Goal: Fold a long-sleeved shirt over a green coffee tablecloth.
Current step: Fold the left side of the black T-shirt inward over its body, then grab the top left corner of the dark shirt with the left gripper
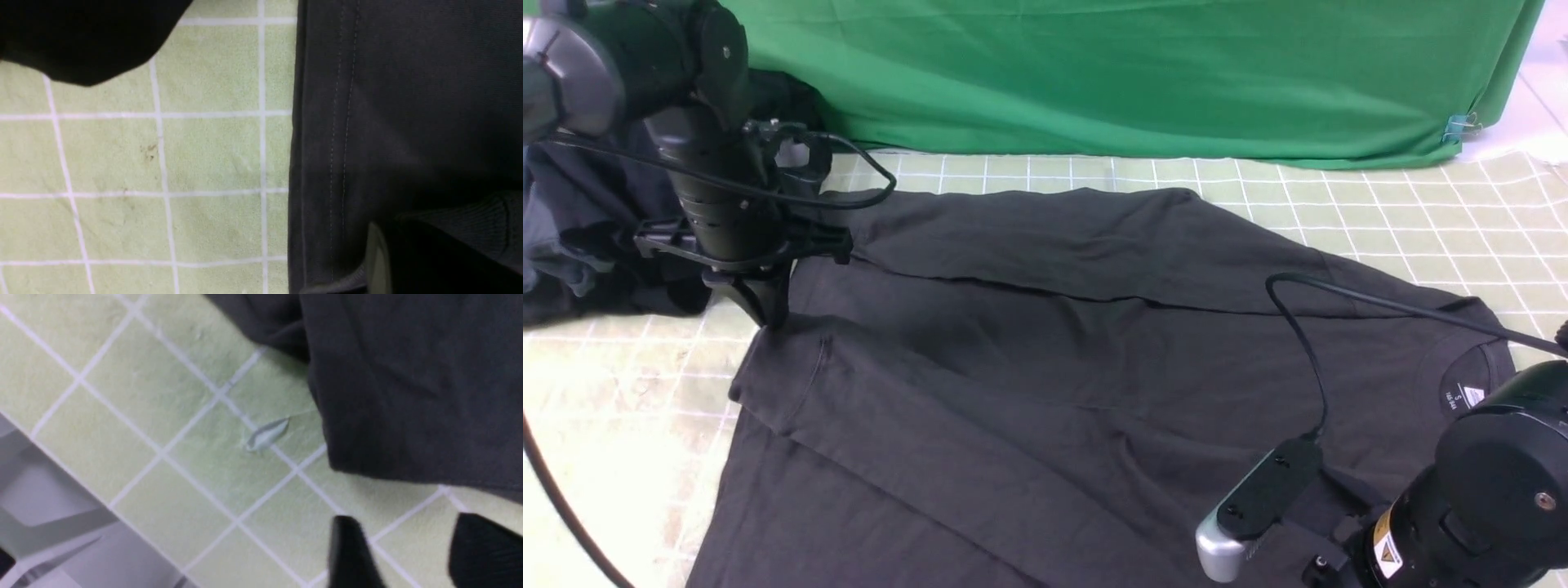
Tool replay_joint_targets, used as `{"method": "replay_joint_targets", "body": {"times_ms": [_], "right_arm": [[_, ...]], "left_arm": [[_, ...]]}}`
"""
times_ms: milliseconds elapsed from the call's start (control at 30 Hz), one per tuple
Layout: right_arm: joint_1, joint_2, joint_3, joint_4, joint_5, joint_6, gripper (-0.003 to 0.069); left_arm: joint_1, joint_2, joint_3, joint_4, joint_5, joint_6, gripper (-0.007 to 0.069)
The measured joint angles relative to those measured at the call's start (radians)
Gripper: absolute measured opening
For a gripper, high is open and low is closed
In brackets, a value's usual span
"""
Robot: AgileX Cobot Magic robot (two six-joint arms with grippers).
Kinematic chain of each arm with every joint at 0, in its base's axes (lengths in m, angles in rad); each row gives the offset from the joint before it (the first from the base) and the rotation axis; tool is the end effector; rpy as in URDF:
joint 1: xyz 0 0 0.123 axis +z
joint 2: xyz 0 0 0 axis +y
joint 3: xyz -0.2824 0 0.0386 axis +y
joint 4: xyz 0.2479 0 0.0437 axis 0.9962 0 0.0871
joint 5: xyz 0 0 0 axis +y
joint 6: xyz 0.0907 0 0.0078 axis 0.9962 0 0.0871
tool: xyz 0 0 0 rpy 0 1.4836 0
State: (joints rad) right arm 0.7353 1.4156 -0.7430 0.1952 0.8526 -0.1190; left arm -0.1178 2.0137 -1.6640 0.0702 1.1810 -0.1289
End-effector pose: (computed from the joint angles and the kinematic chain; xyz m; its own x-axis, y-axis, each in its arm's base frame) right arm 0.1604 0.1630 0.1985 -0.7411 -0.6565 -0.1403 -0.6713 0.7266 0.1460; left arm 0.4131 -0.0429 0.2276 -0.9909 0.0148 -0.1337 0.0080 0.9987 0.0510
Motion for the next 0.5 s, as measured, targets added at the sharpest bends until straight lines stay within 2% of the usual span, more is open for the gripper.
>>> {"method": "replay_joint_targets", "body": {"times_ms": [67, 167, 367, 500], "right_arm": [[0.0, -0.015, 0.0, -0.003, 0.01, 0.0, 0.0402], [0.0, -0.056, 0.0, -0.009, 0.012, 0.0, 0.0428], [0.0, -0.173, -0.005, -0.029, 0.007, 0.008, 0.0435], [0.0, -0.233, -0.04, -0.032, 0.007, 0.049, 0.0436]], "left_arm": [[0.0, 0.0, 0.0, 0.005, 0.004, 0.004, 0.0047], [0.0, 0.0, 0.0, 0.023, 0.014, 0.026, 0.0147], [-0.001, 0.0, -0.032, 0.058, -0.037, -0.004, 0.0419], [0.005, 0.02, -0.118, 0.022, -0.162, -0.031, 0.0465]]}}
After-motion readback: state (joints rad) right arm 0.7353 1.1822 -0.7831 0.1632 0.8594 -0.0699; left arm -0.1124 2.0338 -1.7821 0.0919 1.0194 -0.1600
